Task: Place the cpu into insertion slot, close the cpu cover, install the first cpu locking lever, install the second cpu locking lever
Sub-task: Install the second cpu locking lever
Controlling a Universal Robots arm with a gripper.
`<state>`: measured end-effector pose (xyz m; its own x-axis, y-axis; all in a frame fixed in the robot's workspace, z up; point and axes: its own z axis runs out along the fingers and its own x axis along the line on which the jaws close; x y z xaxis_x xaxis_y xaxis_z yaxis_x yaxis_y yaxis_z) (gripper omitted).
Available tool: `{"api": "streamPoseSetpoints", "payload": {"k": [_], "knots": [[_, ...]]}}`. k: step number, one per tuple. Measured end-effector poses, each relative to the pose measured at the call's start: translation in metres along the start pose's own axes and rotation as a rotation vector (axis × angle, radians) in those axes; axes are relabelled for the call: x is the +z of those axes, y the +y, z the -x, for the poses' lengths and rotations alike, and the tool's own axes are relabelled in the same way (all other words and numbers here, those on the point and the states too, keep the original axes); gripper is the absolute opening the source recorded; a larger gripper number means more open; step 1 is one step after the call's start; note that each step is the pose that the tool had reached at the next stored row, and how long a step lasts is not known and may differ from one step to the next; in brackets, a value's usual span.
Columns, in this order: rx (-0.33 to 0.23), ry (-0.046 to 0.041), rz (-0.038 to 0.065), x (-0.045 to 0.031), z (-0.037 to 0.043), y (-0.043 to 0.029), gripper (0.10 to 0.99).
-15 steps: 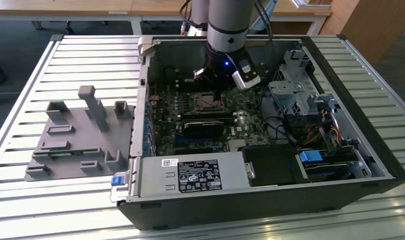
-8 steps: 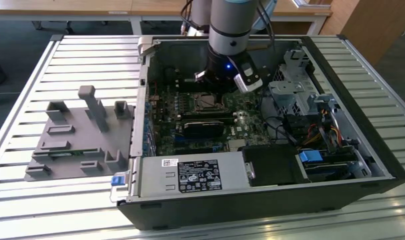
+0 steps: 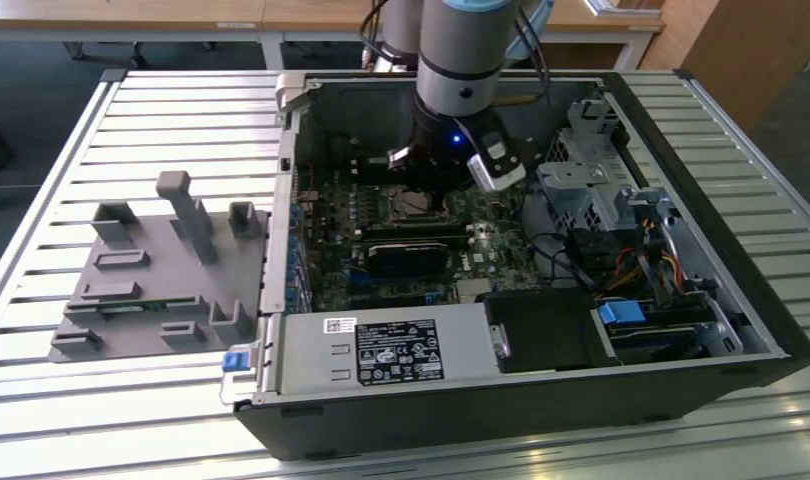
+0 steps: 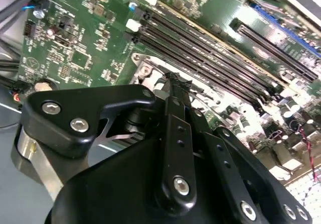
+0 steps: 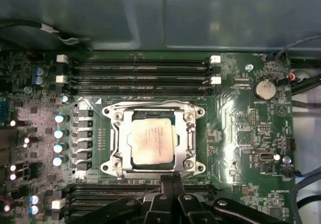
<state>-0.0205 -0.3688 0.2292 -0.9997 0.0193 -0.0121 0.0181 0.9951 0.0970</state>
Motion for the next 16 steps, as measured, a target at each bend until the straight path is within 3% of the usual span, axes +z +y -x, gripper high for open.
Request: {"api": "streamPoseSetpoints", "payload": {"k": [9, 16], "knots": [[0.0, 0.0, 0.004, -0.0003, -0.0247, -0.002, 0.106], [0.0, 0.0001, 0.004, 0.0079, -0.0298, -0.003, 0.106]]}}
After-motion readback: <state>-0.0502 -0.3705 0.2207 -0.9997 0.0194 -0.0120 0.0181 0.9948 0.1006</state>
